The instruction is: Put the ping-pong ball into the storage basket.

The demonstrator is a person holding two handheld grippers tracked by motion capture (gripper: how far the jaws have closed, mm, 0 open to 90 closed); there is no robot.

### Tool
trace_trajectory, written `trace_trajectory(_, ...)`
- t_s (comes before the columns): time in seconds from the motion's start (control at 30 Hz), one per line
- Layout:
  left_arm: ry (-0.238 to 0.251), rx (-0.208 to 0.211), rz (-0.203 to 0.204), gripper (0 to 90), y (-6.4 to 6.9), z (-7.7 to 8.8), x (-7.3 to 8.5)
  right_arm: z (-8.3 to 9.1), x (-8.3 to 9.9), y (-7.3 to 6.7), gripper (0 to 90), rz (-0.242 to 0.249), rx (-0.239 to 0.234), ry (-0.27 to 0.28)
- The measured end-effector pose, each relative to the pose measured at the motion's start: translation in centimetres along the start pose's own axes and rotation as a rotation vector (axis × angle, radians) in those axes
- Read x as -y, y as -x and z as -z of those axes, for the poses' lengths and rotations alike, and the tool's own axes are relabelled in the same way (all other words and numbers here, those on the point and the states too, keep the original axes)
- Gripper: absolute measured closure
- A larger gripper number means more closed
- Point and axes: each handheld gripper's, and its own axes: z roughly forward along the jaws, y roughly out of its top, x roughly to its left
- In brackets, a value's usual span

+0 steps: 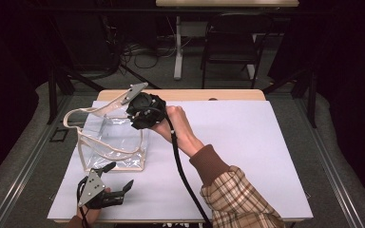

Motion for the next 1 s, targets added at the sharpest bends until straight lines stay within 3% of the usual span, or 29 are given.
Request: trace_trajectory(1.0,0.0,0.002,0.002,15.8,0.0,0.0,0.0,-1.9,-0.8,-1.6,50.8,0.032,-0.031,-0.021)
